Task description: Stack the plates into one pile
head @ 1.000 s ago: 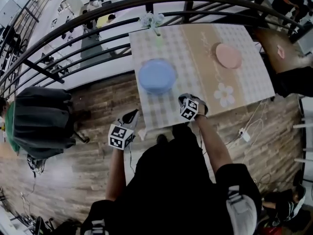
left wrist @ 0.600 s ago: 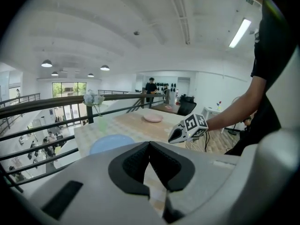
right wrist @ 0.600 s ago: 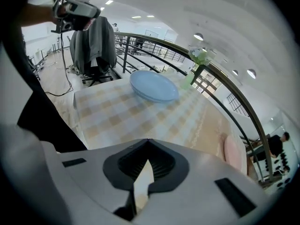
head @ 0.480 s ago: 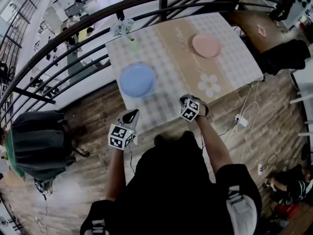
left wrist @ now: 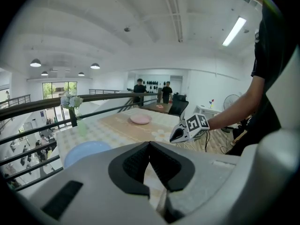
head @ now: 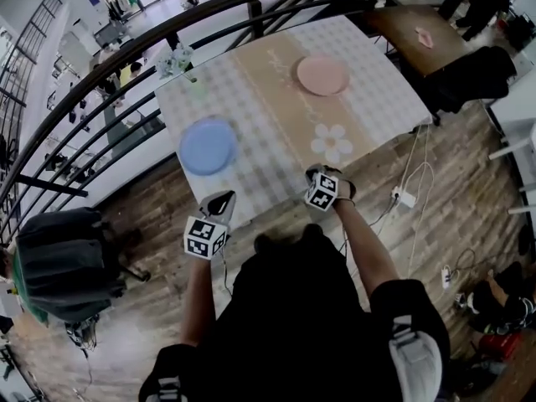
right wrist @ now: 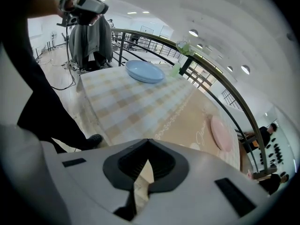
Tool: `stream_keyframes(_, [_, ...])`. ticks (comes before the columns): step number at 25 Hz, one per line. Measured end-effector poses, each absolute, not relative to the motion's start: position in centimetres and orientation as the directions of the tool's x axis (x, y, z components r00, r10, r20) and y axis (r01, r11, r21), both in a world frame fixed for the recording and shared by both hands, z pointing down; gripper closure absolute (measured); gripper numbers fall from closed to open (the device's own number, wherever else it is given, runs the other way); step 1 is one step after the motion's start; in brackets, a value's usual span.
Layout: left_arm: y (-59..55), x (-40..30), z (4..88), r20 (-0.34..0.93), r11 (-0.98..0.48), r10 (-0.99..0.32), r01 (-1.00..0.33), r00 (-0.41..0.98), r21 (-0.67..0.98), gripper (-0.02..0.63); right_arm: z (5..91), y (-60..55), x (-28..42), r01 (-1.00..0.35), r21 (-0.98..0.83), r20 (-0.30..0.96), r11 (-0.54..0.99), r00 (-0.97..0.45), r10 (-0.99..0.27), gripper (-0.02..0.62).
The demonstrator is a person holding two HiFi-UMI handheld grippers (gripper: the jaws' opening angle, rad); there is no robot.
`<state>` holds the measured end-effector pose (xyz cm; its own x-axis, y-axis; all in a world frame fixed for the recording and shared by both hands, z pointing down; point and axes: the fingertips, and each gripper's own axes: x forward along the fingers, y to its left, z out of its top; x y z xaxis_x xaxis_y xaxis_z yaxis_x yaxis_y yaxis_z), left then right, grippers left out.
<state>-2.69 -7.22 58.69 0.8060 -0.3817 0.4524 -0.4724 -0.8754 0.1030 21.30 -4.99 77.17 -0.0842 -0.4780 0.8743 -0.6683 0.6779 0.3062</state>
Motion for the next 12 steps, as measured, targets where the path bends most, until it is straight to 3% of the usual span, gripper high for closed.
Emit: stream_keyframes(12, [-5.3, 6.6, 57.8, 0.45, -0.87, -0.401, -0.485, 0.798, 0.086, 0.606, 76.5, -3.7, 30.0, -0.646, 0.34, 0.852, 0.683, -0.096, -0.515, 0.597])
